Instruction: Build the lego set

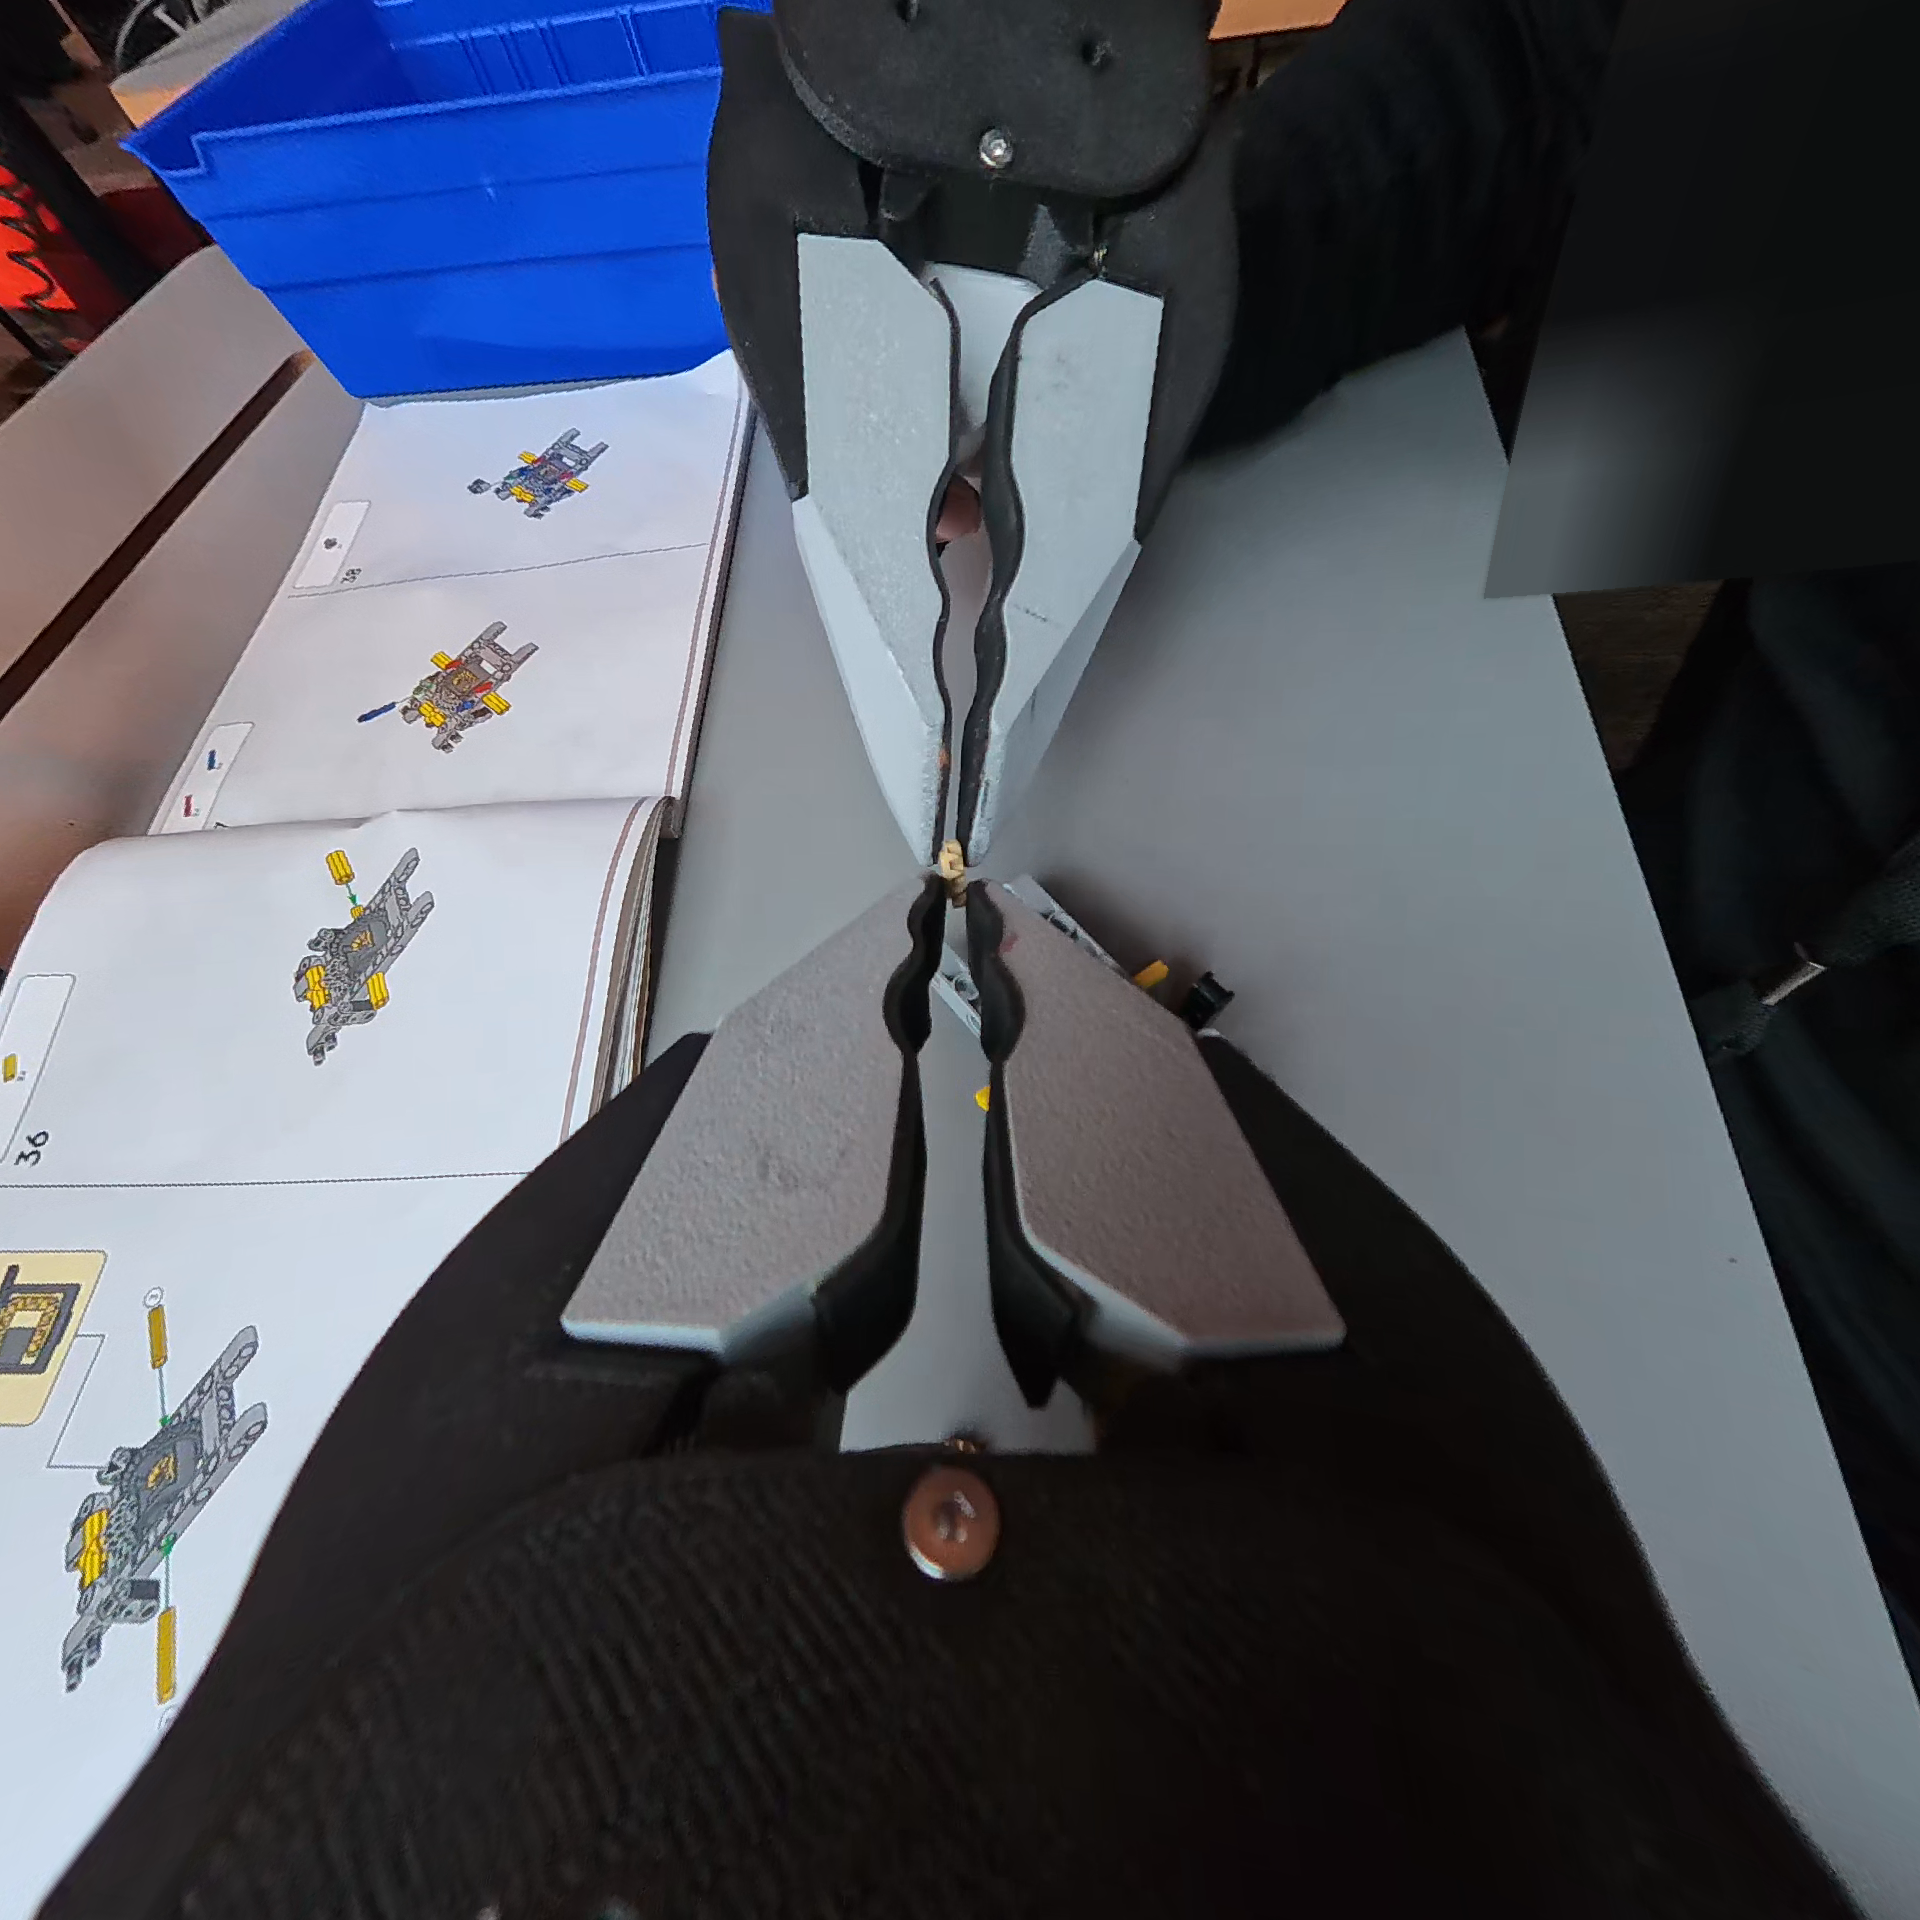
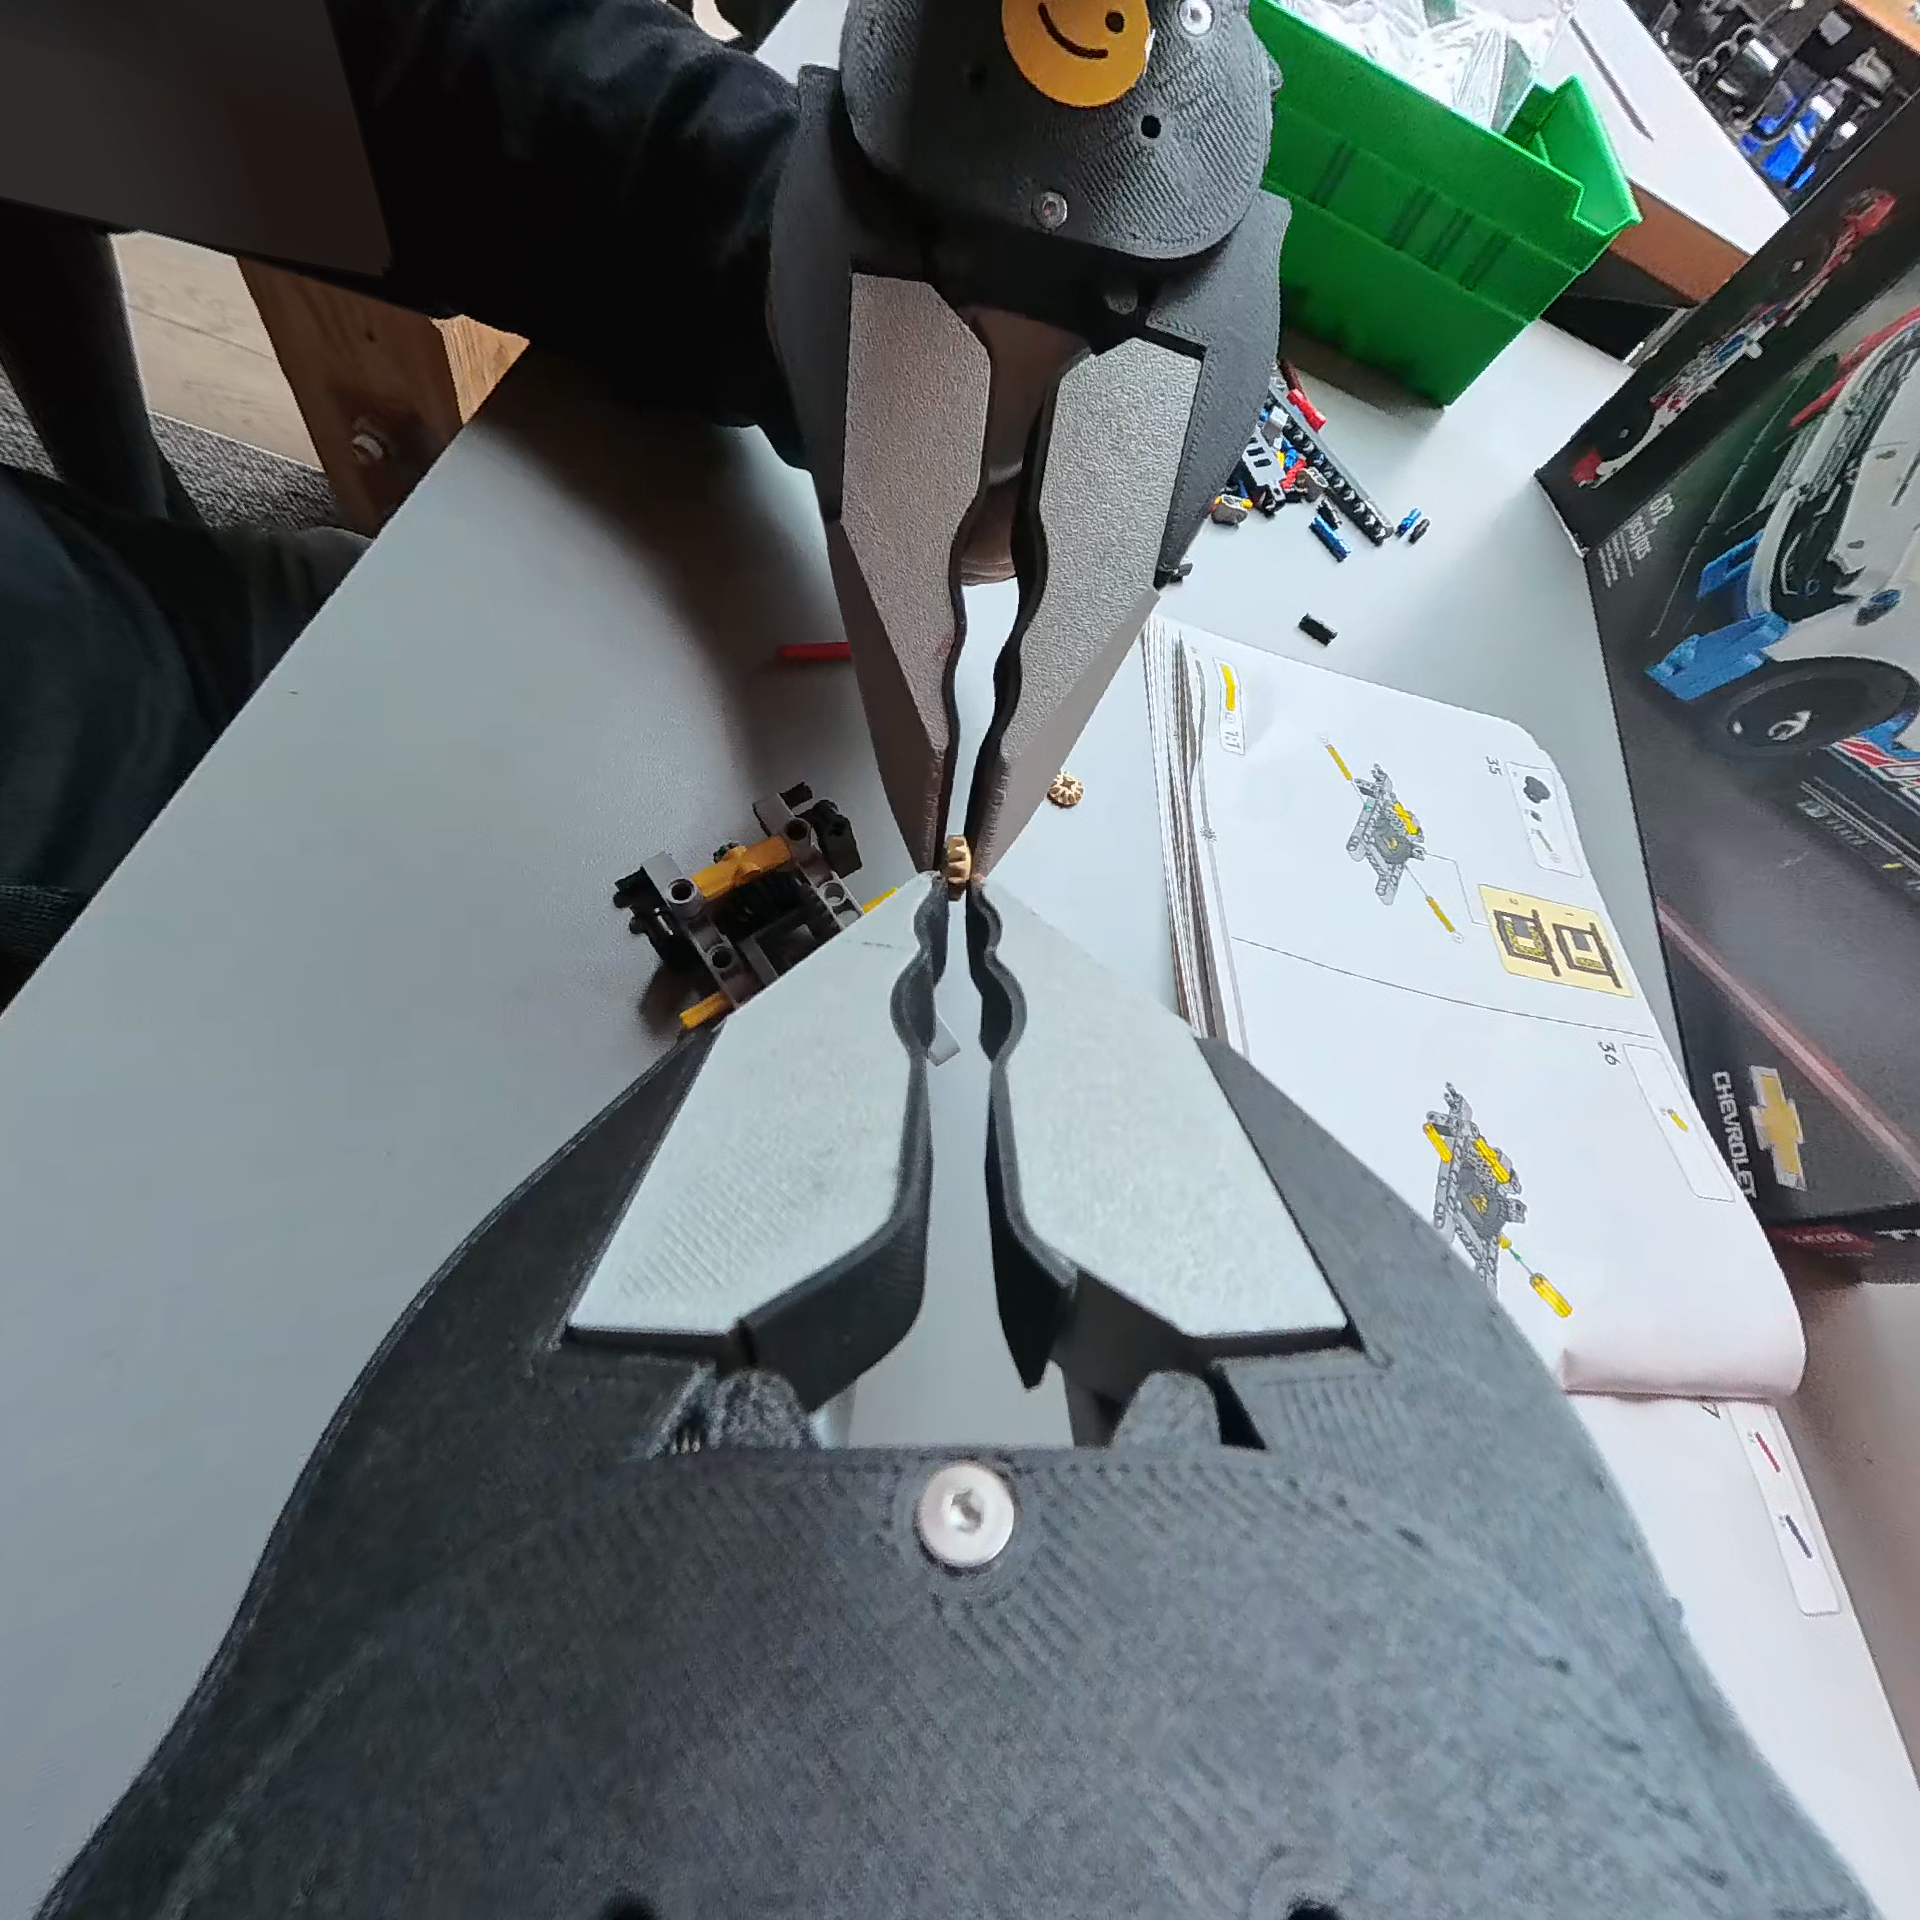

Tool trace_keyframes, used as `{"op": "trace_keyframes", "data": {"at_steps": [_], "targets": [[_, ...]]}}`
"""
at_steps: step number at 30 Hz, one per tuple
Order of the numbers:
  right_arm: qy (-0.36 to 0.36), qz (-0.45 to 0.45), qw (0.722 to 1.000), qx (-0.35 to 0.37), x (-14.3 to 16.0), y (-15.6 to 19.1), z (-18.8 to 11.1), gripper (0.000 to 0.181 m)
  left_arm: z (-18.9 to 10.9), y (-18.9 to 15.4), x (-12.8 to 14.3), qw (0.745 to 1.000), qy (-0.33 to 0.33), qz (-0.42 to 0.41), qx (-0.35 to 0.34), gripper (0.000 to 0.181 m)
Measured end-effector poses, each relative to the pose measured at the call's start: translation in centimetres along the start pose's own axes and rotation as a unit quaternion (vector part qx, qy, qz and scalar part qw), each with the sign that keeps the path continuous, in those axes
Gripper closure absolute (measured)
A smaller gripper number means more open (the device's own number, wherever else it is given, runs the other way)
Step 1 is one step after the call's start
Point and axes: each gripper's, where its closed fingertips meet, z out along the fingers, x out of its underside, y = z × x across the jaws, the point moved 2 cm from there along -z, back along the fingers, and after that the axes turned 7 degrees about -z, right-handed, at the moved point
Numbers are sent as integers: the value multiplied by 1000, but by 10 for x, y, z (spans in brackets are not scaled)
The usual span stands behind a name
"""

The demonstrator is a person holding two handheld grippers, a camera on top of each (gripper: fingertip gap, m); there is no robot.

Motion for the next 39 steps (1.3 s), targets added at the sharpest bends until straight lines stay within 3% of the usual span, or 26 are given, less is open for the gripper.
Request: {"op": "trace_keyframes", "data": {"at_steps": [39], "targets": [[5, -16, 1000, 0, 6, 6, 7, 181, 6, -1, 11, 1000, 9, -4, 14, 181]]}}
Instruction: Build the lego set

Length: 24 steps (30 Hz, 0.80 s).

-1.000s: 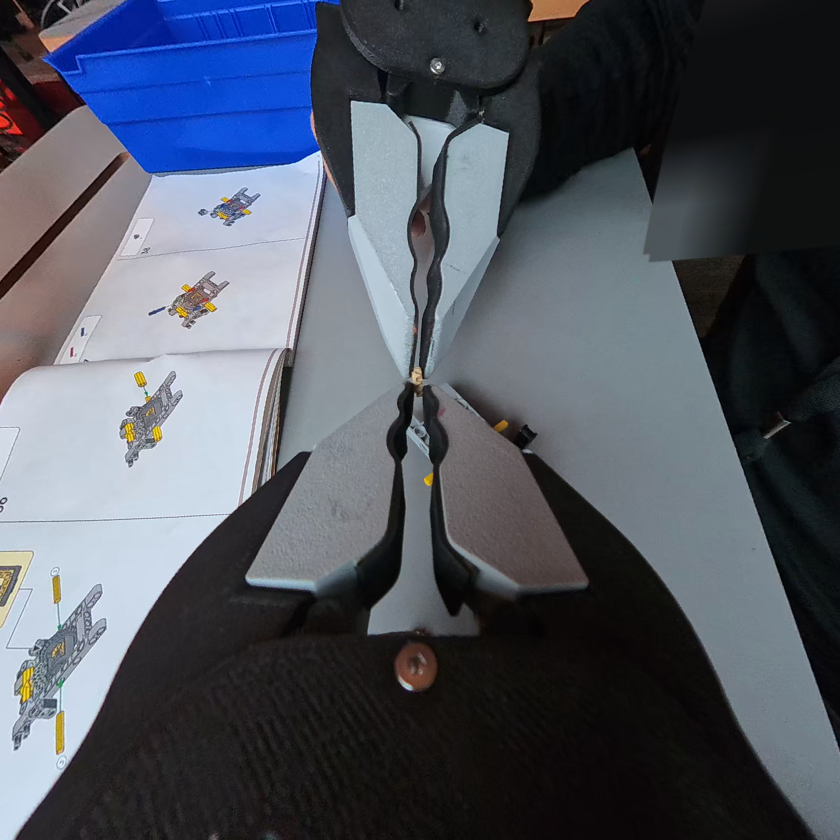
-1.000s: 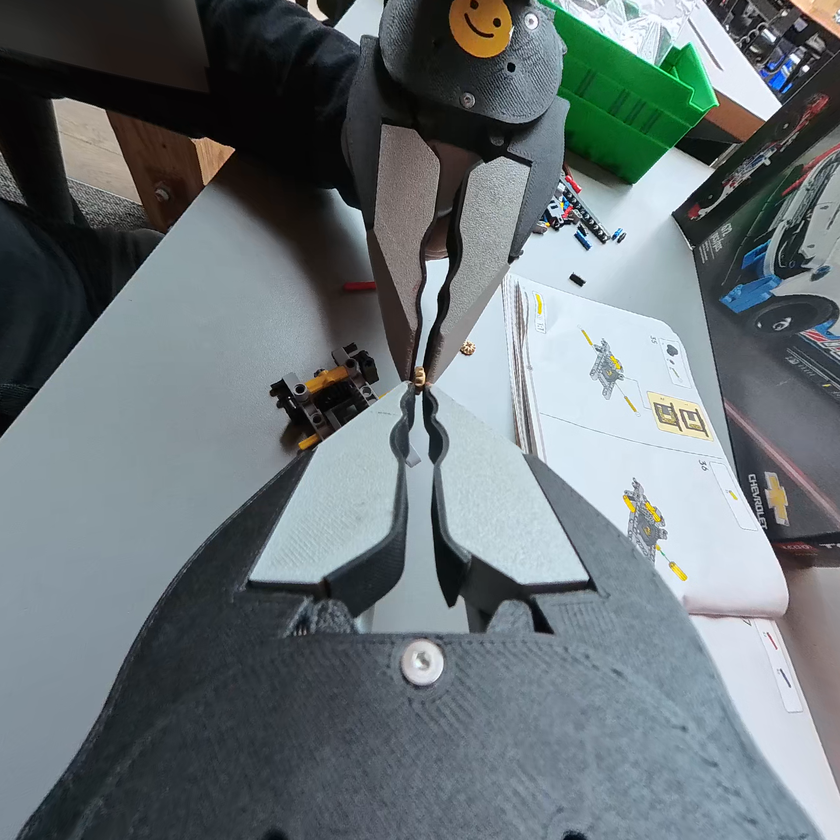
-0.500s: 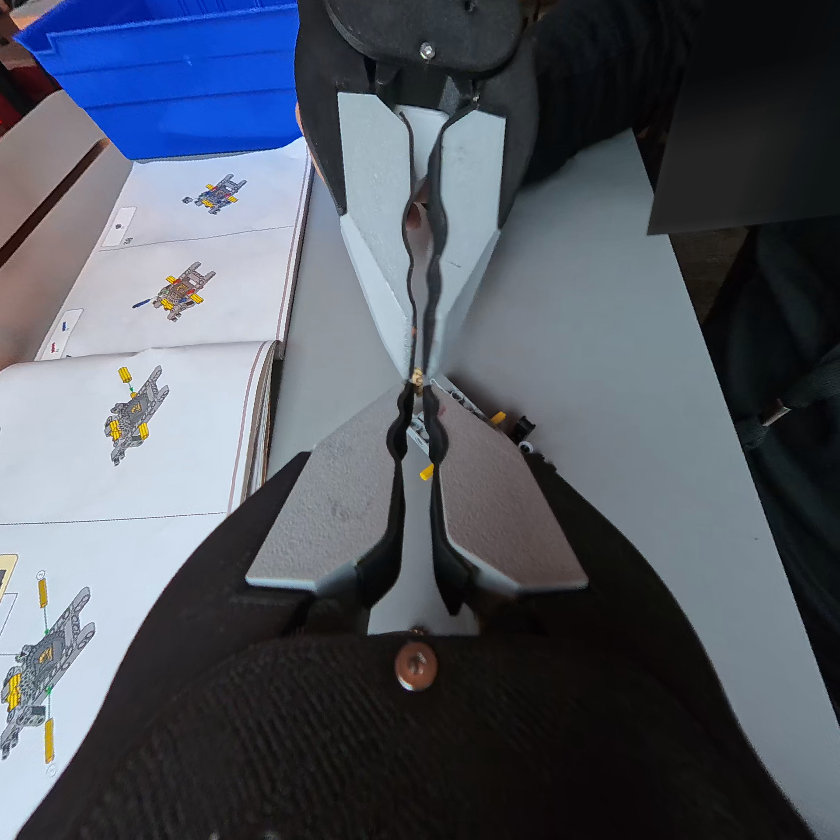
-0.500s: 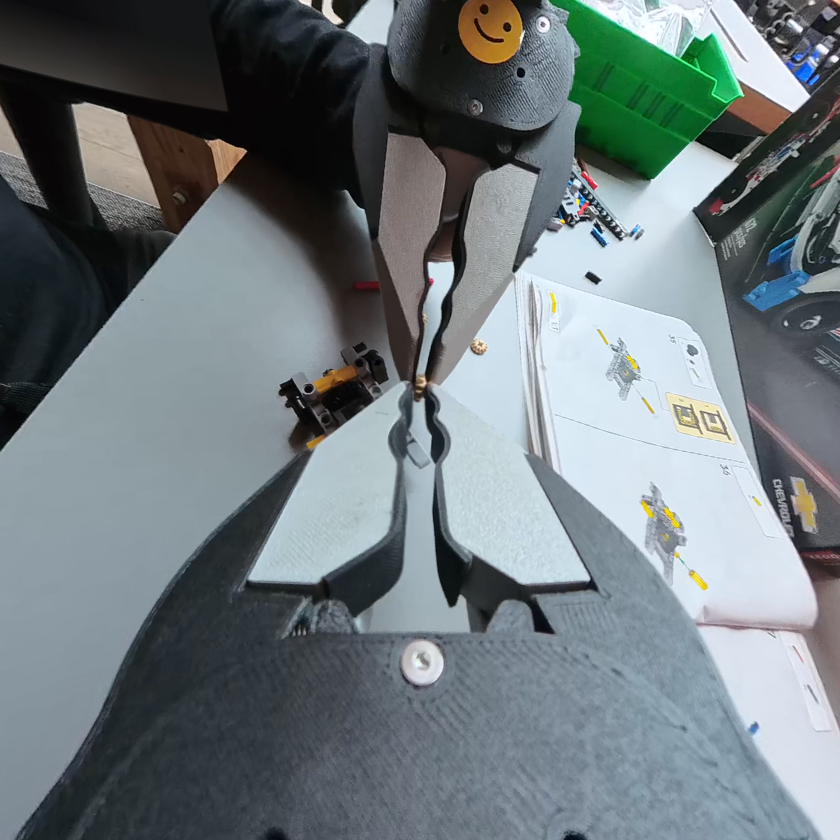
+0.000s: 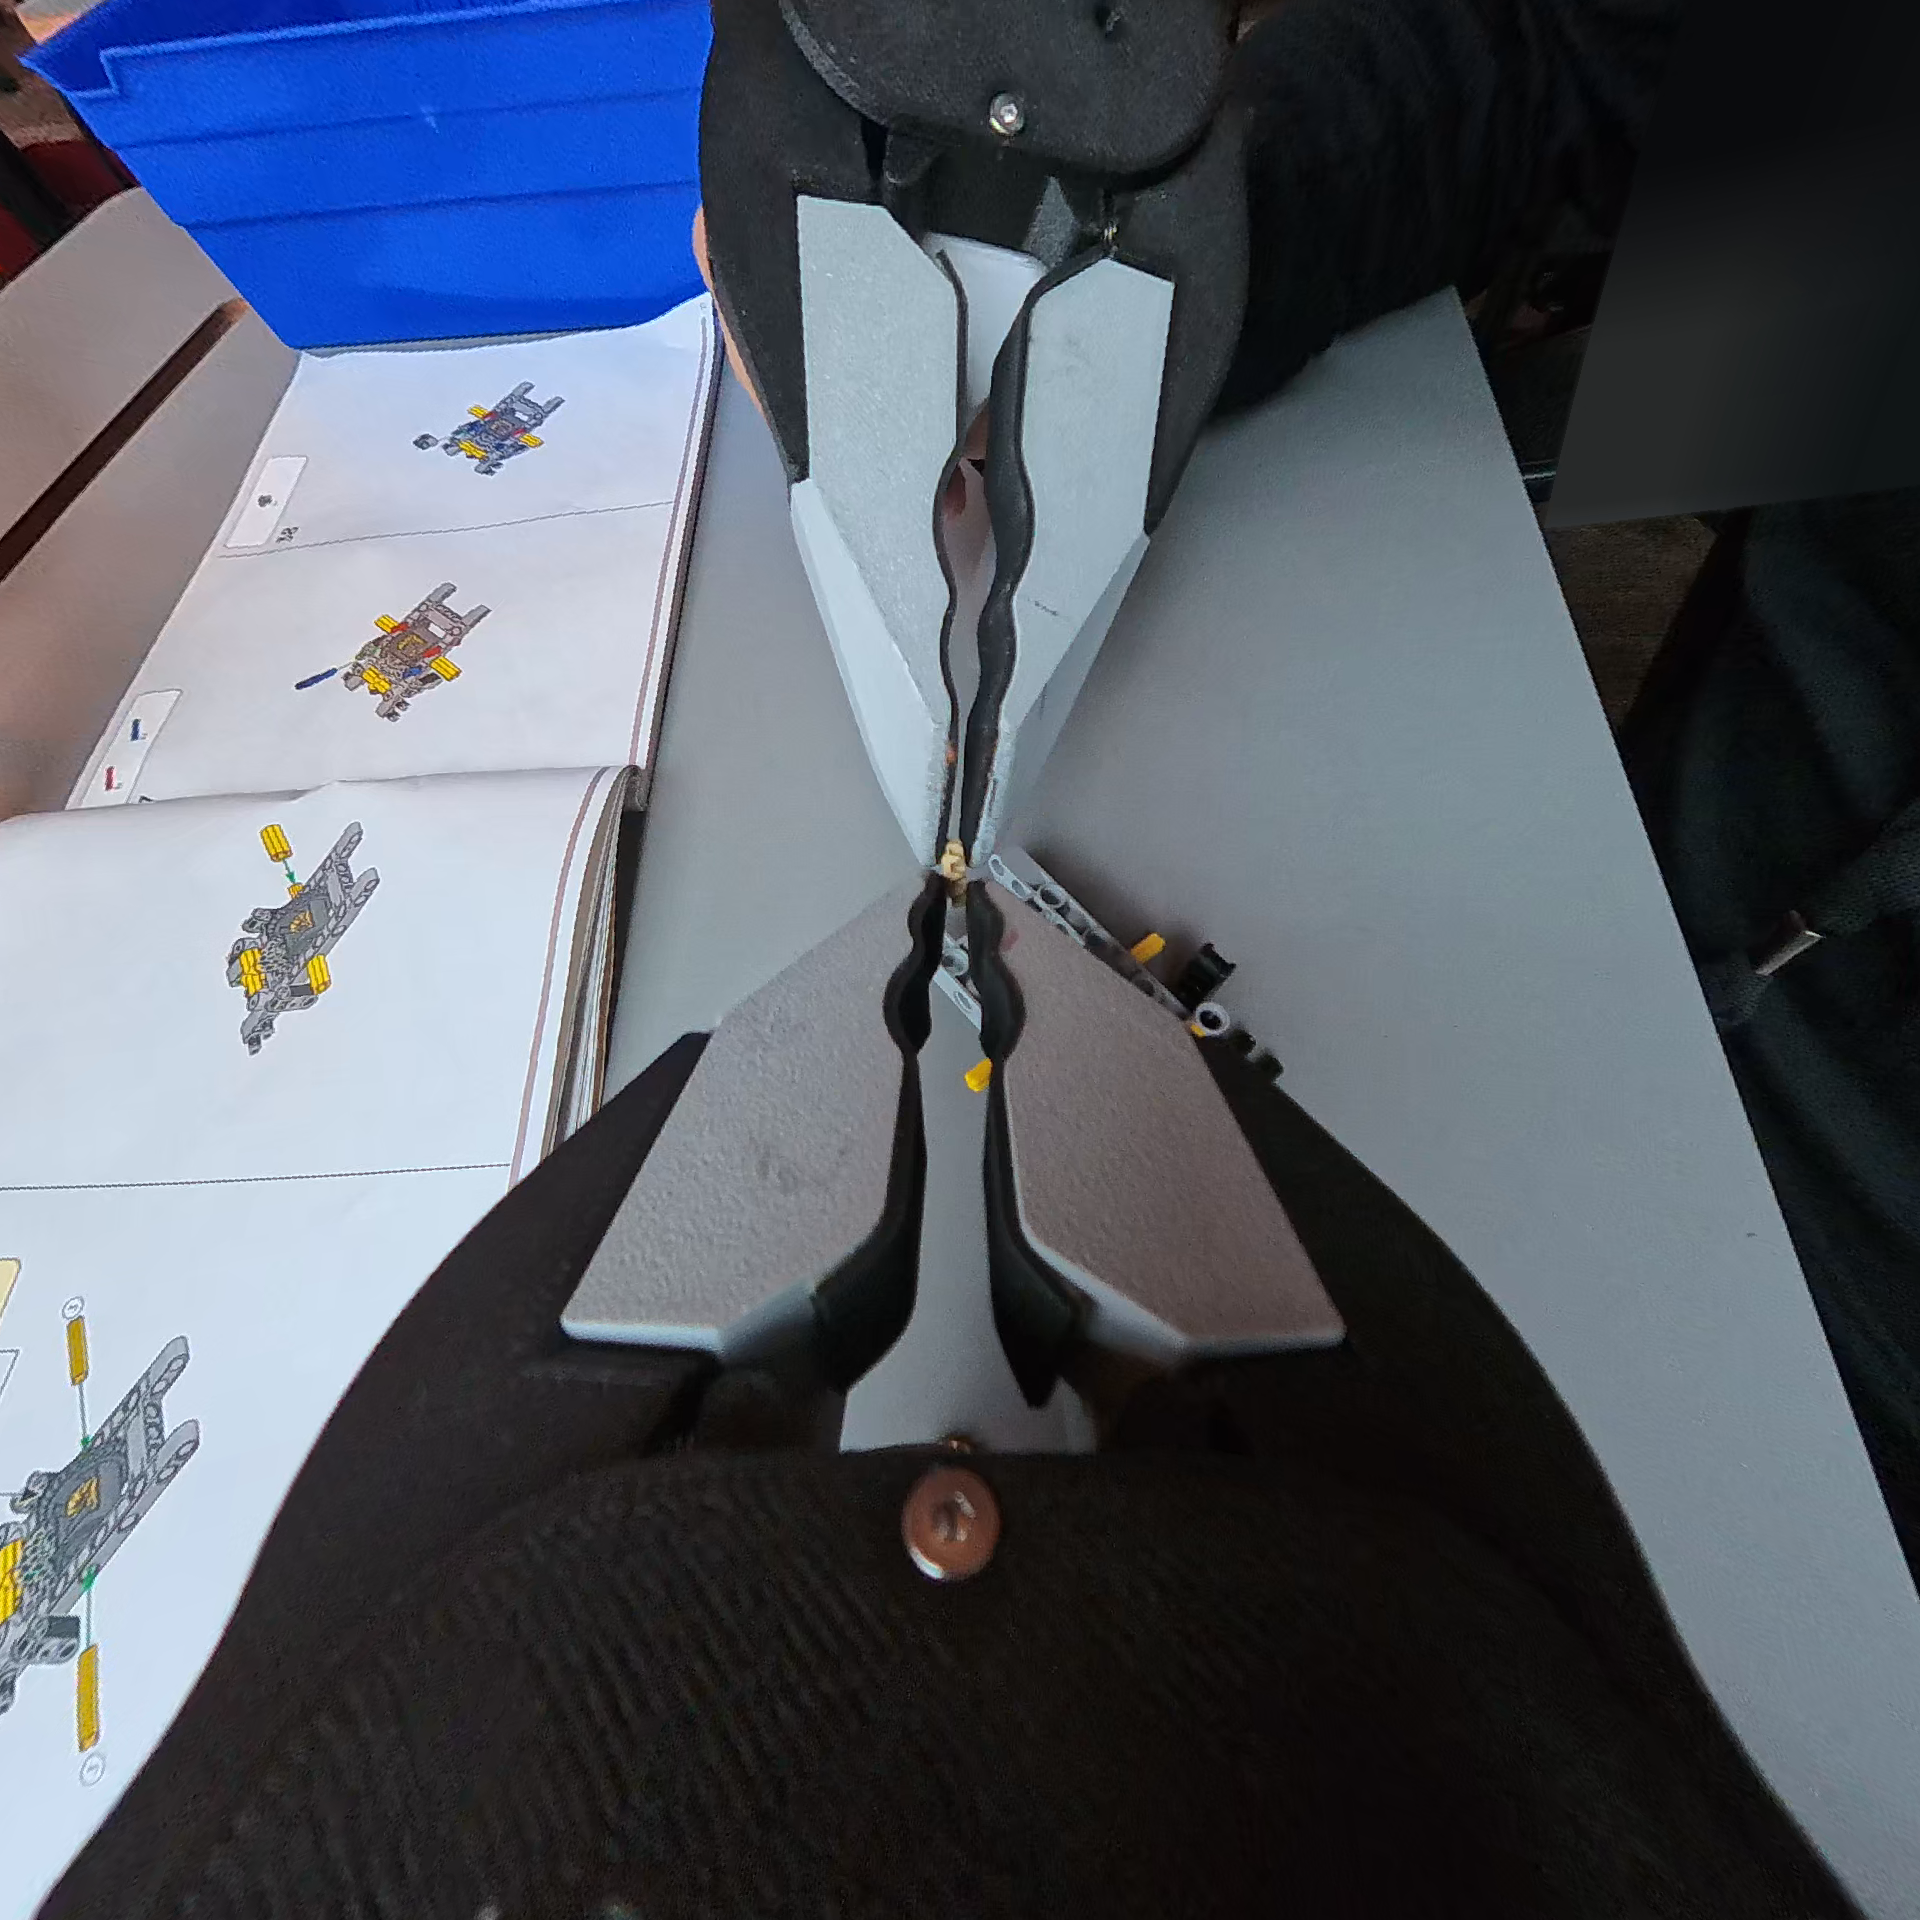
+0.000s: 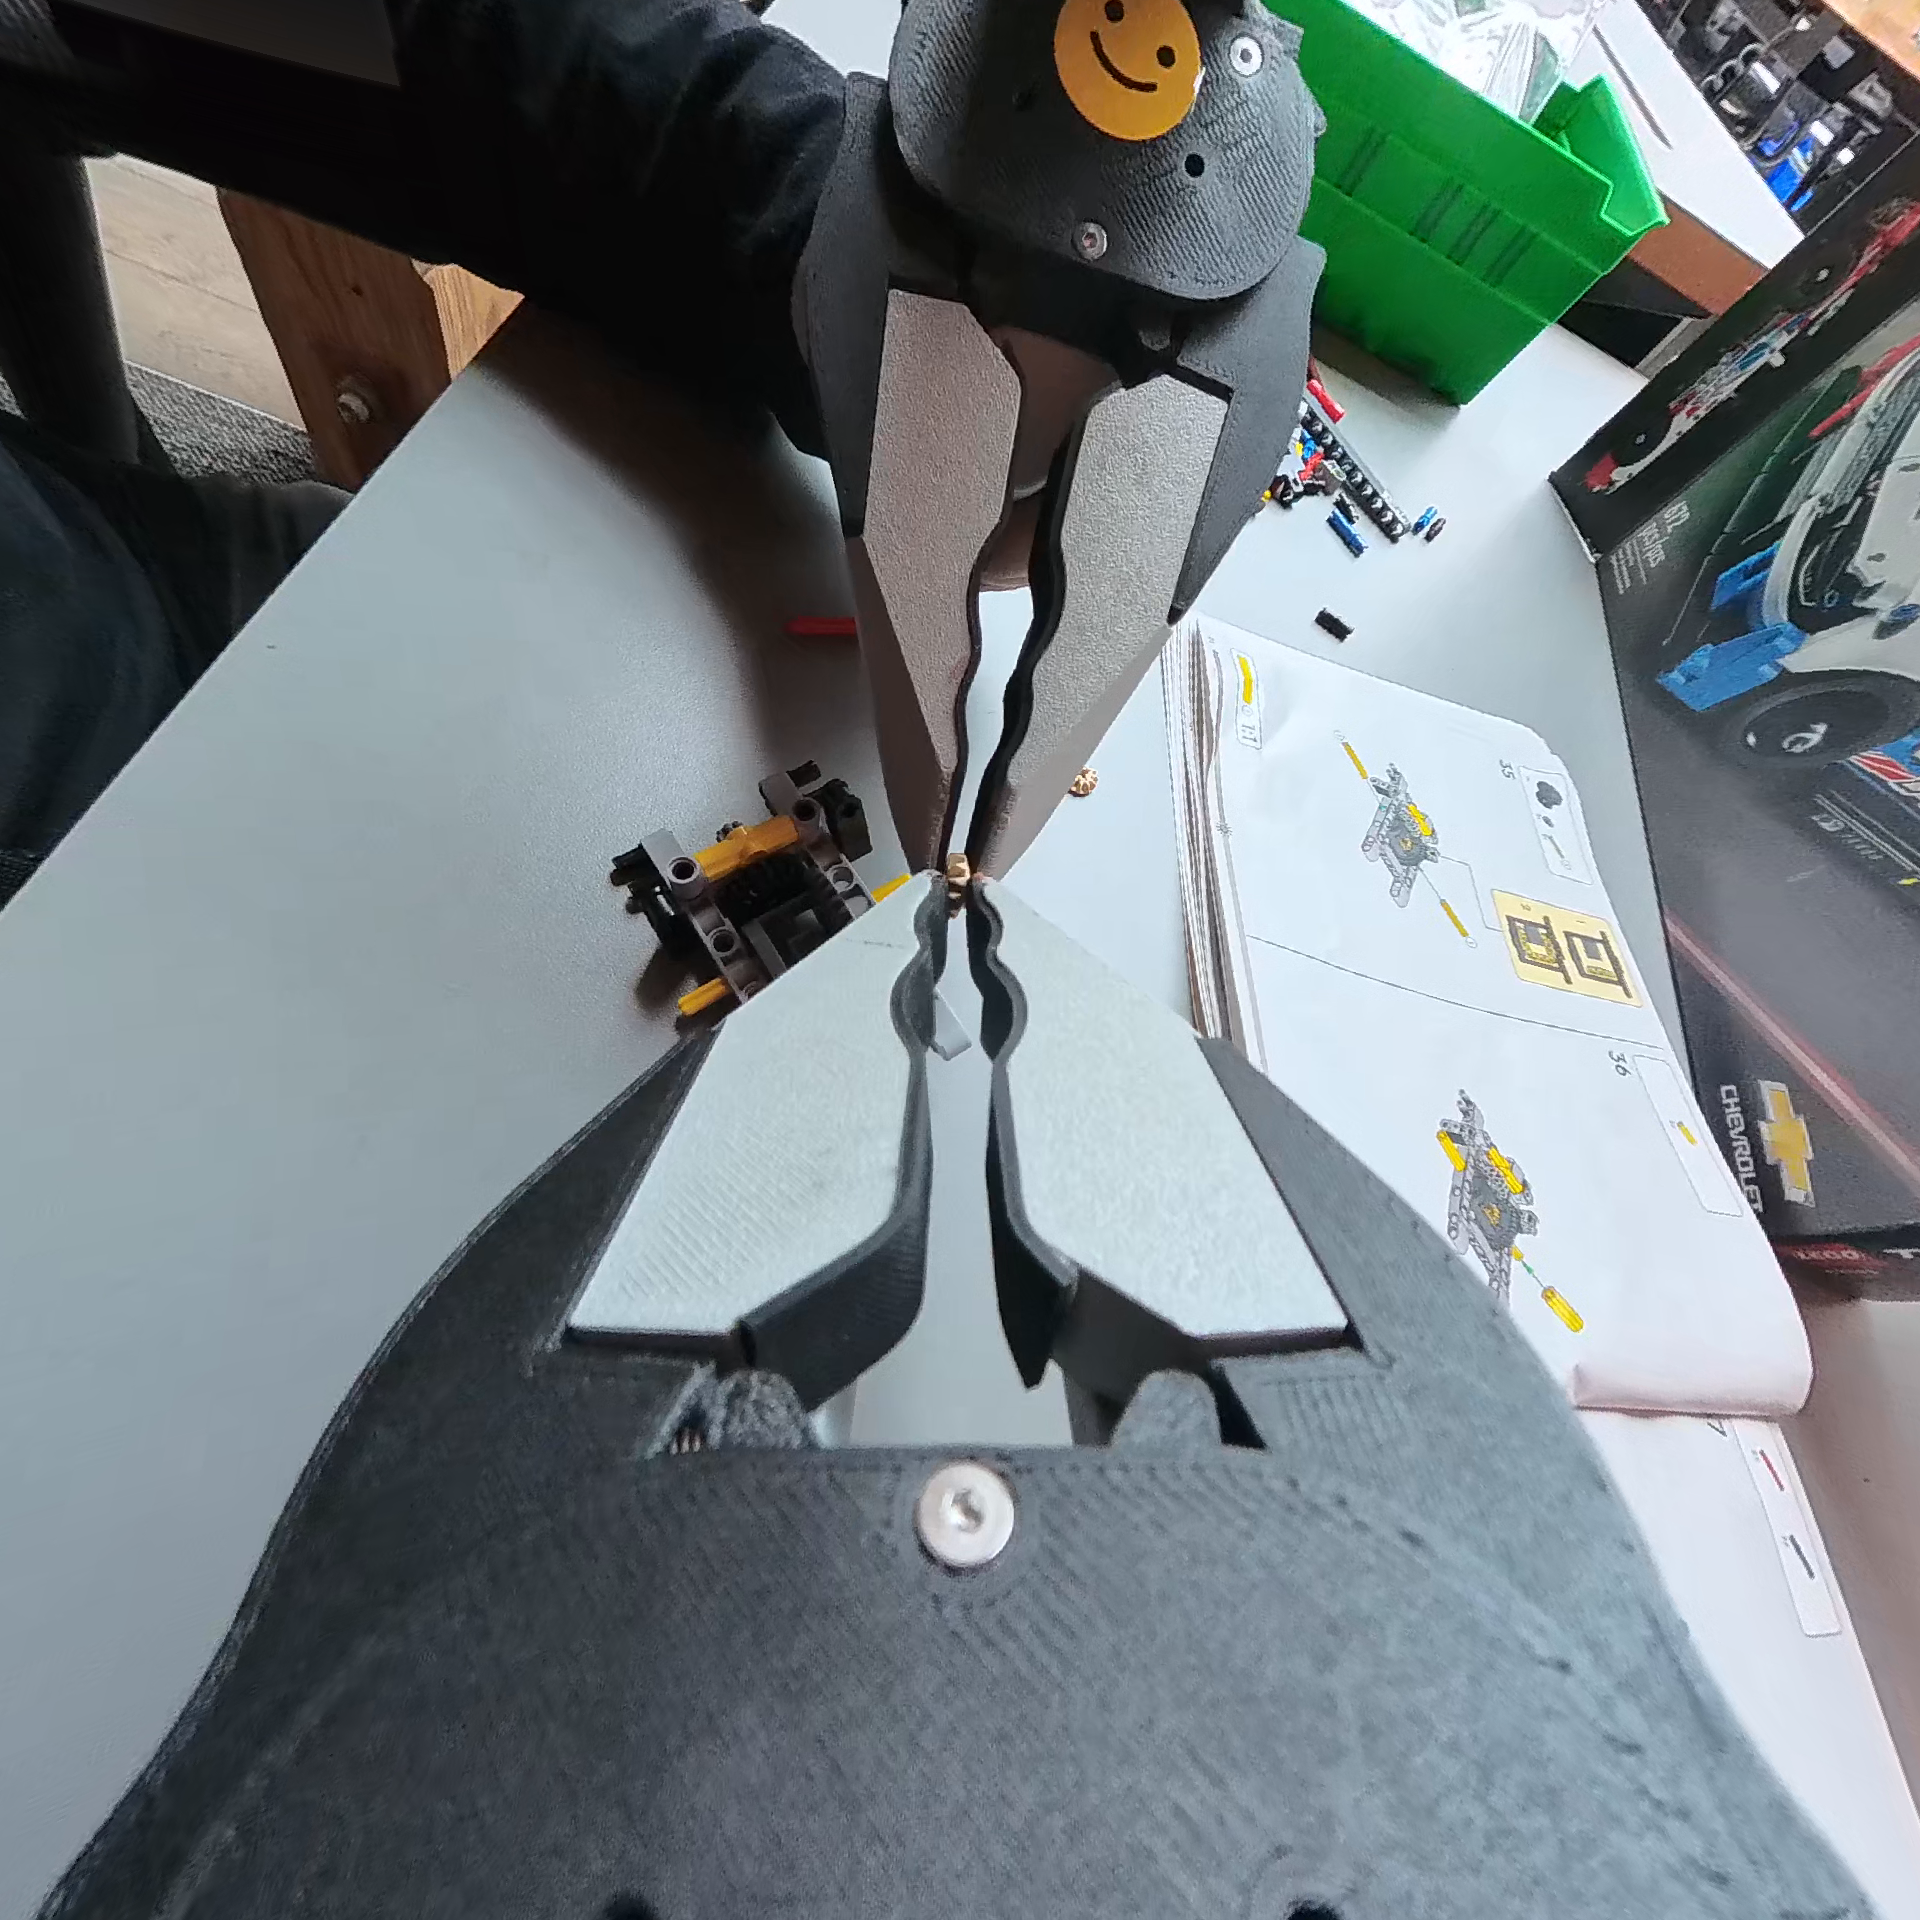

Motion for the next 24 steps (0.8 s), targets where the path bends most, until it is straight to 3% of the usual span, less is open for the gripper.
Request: {"op": "trace_keyframes", "data": {"at_steps": [19, 24], "targets": [[24, -59, 998, 25, 6, 3, 2, 181, -9, 8, 16, 998, 32, -41, 25, 173], [47, -98, 992, 61, 15, 6, 6, 181, -20, 25, 17, 997, -14, -75, 9, 173]]}}
